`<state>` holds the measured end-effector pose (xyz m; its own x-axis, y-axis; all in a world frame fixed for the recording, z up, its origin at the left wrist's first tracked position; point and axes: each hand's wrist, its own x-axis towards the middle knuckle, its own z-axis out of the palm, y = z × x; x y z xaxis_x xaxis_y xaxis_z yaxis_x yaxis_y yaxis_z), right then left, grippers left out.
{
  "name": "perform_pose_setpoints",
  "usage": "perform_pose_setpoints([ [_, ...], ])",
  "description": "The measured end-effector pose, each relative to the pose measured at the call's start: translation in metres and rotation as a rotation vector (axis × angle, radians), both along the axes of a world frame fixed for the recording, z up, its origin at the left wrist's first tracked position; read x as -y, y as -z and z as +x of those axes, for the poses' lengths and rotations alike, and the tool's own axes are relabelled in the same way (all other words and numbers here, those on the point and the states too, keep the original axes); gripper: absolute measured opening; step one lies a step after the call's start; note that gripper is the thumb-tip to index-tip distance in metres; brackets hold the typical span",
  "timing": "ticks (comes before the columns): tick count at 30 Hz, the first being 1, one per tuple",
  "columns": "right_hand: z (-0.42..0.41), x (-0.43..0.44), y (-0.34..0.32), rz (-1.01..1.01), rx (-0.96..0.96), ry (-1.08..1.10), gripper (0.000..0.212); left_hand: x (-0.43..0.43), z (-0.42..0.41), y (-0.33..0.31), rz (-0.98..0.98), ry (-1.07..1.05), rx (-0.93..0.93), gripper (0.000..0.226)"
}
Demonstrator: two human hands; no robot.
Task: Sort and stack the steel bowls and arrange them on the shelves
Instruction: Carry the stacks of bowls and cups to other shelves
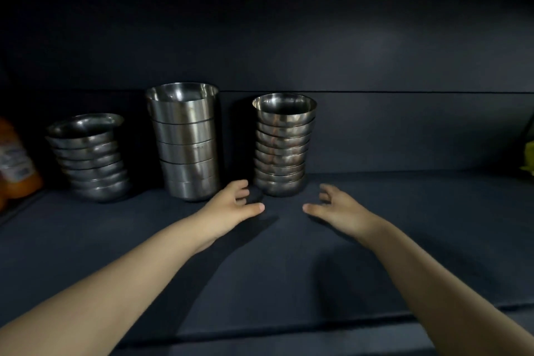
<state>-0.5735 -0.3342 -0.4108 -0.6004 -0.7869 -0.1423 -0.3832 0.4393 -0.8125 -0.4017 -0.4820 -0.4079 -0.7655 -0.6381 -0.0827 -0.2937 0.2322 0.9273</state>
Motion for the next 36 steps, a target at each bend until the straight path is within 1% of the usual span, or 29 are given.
perform_pose_setpoints([
  [3,0.035,-0.034,-0.018,0.061,-0.02,-0.029,0.067,-0.041,0.044,-0.027,-0.082,0.036,0.073,0.054],
  [6,0.079,-0.069,-0.058,0.101,-0.071,-0.08,0.056,-0.081,0.092,-0.062,-0.18,0.04,0.163,0.041],
  [9,0.124,-0.102,-0.108,0.116,-0.104,-0.131,0.052,-0.119,0.141,-0.104,-0.322,0.056,0.236,0.034],
  [12,0.167,-0.131,-0.158,0.163,-0.161,-0.206,0.052,-0.153,0.19,-0.148,-0.486,0.086,0.329,0.032],
  [15,0.206,-0.153,-0.207,0.205,-0.26,-0.277,0.056,-0.175,0.234,-0.194,-0.651,0.129,0.423,0.031],
  [17,0.23,-0.16,-0.238,0.209,-0.364,-0.301,0.057,-0.182,0.259,-0.225,-0.763,0.124,0.458,0.031],
  [20,0.262,-0.162,-0.284,0.154,-0.553,-0.287,0.056,-0.183,0.291,-0.272,-0.96,0.104,0.482,0.032],
  [22,0.281,-0.16,-0.311,0.118,-0.636,-0.273,0.058,-0.18,0.31,-0.3,-1.053,0.07,0.47,0.031],
  [25,0.306,-0.154,-0.347,0.091,-0.708,-0.263,0.057,-0.172,0.336,-0.336,-1.074,0.032,0.437,0.032],
  [29,0.333,-0.147,-0.386,0.082,-0.794,-0.234,0.06,-0.162,0.367,-0.369,-1.147,0.036,0.503,0.038],
  [34,0.348,-0.135,-0.413,0.053,-0.858,-0.192,0.056,-0.148,0.379,-0.397,-1.203,0.019,0.53,0.038],
  [36,0.346,-0.126,-0.42,0.057,-0.866,-0.177,0.056,-0.137,0.377,-0.407,-1.209,0.003,0.513,0.037],
])
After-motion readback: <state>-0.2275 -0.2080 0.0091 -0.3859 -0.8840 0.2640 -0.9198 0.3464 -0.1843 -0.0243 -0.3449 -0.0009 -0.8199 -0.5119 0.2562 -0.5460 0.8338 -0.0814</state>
